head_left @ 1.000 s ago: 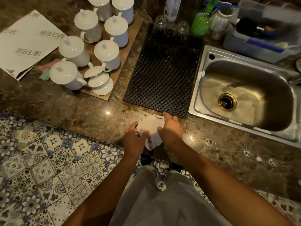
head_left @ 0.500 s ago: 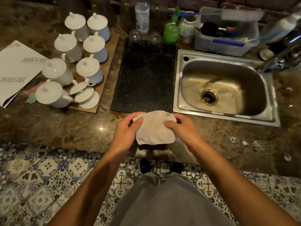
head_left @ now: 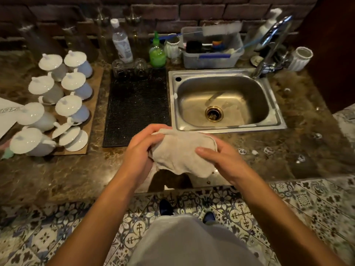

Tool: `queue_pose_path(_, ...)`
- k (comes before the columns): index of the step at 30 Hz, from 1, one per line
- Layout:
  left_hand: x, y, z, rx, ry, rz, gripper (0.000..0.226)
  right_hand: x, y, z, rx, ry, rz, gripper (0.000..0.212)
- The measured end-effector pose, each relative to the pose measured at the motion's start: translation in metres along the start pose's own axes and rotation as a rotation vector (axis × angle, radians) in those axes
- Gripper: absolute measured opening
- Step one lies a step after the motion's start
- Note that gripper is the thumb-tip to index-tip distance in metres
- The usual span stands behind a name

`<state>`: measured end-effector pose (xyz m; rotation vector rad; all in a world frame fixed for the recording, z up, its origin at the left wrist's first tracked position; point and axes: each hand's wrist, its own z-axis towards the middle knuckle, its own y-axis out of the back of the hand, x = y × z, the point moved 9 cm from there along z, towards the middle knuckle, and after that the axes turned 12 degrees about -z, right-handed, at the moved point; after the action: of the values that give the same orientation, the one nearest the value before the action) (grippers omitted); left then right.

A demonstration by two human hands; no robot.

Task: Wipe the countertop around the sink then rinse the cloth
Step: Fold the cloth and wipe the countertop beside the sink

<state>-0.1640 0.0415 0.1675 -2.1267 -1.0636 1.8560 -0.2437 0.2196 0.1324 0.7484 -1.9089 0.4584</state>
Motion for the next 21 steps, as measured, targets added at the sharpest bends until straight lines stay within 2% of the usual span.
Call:
queue_pose_path(6, 0.045, -0.048, -0.016, 0.008, 0.058, 0.012, 0.021, -0.031, 0.039, -0.033, 0.017, -0.013, 0.075, 0.018)
queue_pose_path(10, 0.077, -0.063, -0.027, -0.095, 0.066, 0.024, 0.035, -0.044, 0.075, -0.056, 0.015, 0.021, 0.142, 0.028)
queue_pose_path(14, 0.113, -0.076, -0.041, -0.183, 0.098, 0.073, 0.025, -0.061, 0.108, -0.074, 0.02, 0.011, 0.16, 0.032)
queue_pose_path(17, 0.139, -0.082, -0.052, -0.25, 0.157, 0.015, 0.017, -0.073, 0.122, -0.079, -0.011, -0.03, 0.187, 0.029)
queue_pose_path(21, 0.169, -0.092, -0.066, -0.231, 0.286, -0.061, 0.038, -0.079, 0.126, -0.079, 0.015, -0.042, 0.273, 0.024)
